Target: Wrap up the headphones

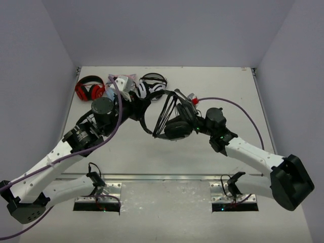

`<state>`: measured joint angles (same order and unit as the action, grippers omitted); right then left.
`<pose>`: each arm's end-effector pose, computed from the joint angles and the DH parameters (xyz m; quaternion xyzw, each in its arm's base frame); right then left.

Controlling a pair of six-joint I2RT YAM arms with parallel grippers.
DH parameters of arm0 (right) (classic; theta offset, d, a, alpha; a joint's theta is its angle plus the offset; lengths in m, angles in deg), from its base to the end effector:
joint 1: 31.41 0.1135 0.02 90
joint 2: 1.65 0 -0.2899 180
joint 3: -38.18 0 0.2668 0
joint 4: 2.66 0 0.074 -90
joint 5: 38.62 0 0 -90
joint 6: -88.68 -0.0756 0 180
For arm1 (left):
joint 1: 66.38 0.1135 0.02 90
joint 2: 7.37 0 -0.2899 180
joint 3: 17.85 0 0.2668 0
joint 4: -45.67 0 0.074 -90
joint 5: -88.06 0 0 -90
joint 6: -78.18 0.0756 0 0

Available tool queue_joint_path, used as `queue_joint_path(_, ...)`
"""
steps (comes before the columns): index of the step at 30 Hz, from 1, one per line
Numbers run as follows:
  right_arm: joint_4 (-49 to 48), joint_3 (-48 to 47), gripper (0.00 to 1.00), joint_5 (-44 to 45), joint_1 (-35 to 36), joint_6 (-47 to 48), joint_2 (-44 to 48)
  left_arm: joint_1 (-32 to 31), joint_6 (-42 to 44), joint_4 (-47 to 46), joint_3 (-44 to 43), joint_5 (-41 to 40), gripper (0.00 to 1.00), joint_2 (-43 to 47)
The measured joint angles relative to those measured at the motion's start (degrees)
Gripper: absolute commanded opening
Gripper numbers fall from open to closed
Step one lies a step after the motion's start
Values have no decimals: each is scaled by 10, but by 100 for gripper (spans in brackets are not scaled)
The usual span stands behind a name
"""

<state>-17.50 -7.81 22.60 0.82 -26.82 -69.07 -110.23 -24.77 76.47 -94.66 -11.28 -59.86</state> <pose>0.2313 0.1889 0.2676 -0.2075 0.7122 0.4736 0.4748 0.1774 -0.1534 0.4366 0.1458 0.7310 -0.2623 0.6128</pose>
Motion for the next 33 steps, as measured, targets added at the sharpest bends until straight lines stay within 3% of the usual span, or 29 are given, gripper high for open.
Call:
queue_joint_path(4,-129,22,1,4,78,-66,-17,0,-59,-2,-1,-51,0,4)
queue_joint_path(14,-334,87,12,72,163,-130,-36,-7,-124,5,-4,-154,0,30)
queue_joint_path(16,-360,103,3,79,170,-137,-35,-7,-129,4,-4,-170,0,34)
queue_joint_path(19,-393,109,1,84,175,-149,-33,-7,-131,6,-4,-180,1,41)
queue_joint_path(26,-392,104,3,122,203,-148,-23,-8,-149,23,-4,-237,0,42)
queue_joint_path(33,-290,58,1,274,298,-108,-14,-12,-184,55,17,-329,0,42)
